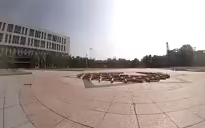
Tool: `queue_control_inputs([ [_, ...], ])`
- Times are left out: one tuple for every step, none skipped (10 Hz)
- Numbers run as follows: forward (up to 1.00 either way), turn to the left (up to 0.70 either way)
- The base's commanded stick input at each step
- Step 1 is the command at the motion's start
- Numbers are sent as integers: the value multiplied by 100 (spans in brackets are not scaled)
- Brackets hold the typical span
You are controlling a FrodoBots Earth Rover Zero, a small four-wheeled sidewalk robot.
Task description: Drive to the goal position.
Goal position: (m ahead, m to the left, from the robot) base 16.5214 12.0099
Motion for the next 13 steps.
queue_control_inputs([
  [5,0],
  [4,0],
  [5,0],
  [5,0],
  [4,0],
  [4,0],
  [5,0],
  [4,0],
  [5,0],
  [4,0],
  [4,0],
  [5,0],
  [5,0],
])
